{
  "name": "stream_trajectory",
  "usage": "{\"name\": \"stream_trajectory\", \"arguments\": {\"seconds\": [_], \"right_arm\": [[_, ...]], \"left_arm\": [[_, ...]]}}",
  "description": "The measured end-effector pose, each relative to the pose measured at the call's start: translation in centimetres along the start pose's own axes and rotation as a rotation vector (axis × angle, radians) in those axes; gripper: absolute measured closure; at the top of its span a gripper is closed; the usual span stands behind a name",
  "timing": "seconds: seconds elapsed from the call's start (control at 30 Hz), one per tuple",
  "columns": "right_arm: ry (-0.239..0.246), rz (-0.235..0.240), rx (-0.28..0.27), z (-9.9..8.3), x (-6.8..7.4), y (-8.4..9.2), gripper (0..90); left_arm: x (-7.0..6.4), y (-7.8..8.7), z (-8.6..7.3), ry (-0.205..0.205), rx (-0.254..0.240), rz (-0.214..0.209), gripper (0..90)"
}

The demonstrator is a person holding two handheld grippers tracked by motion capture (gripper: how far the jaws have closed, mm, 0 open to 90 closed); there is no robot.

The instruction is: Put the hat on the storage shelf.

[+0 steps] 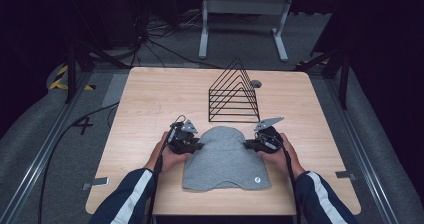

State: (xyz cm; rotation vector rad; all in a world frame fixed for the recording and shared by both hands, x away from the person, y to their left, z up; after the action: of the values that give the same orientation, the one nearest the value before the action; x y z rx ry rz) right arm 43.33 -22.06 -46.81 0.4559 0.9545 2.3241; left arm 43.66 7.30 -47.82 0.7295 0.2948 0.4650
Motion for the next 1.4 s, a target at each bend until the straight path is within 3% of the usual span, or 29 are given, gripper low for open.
{"name": "stream_trajectory", "arguments": {"seconds": [0.1, 0.23, 0.33, 0.4, 0.43, 0.47, 0.67, 0.8, 1.13, 1.4], "right_arm": [[0.023, 0.003, -0.002, -0.1, 0.2, 0.3, 85.8], [0.036, 0.003, -0.045, 0.3, 0.6, 1.5, 86.0], [0.057, -0.001, -0.076, 0.6, 1.1, 2.8, 86.0], [0.079, -0.02, -0.117, 1.2, 1.5, 4.4, 86.0], [0.079, -0.02, -0.117, 1.2, 1.5, 4.4, 86.0], [0.099, -0.041, -0.142, 1.7, 1.8, 5.4, 86.1], [0.143, -0.083, -0.212, 3.2, 2.5, 8.3, 86.2], [0.153, -0.104, -0.237, 4.0, 2.6, 9.8, 86.2], [0.174, -0.164, -0.322, 6.4, 2.4, 13.8, 86.2], [0.206, -0.224, -0.389, 9.1, 2.0, 17.6, 86.2]], "left_arm": [[-0.4, 0.1, 0.2, -0.034, 0.013, -0.003, 84.7], [-0.8, 0.8, 0.7, -0.043, -0.027, 0.001, 85.0], [-1.4, 2.0, 1.4, -0.054, -0.066, -0.007, 85.0], [-1.9, 3.4, 2.4, -0.077, -0.12, 0.004, 85.1], [-1.9, 3.4, 2.4, -0.077, -0.12, 0.004, 85.2], [-2.2, 4.3, 3.2, -0.104, -0.144, 0.011, 85.2], [-2.9, 6.3, 5.4, -0.162, -0.207, 0.026, 85.5], [-3.1, 7.1, 6.8, -0.202, -0.212, 0.034, 85.5], [-3.8, 9.8, 11.2, -0.26, -0.27, 0.046, 85.8], [-4.4, 11.6, 15.8, -0.309, -0.321, 0.071, 85.8]]}}
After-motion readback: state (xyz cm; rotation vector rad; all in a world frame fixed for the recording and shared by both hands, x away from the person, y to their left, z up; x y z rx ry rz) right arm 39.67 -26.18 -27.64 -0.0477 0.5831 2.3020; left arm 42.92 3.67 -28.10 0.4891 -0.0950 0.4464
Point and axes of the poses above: each handheld gripper's, and its own axes: y roughly backward along the jaws, z roughly out of its top, x roughly to its left, the point moved 2 cm from there along -y, roughly forward along the jaws, and after that the axes turned 3 degrees about -x, right-handed, at the moved point
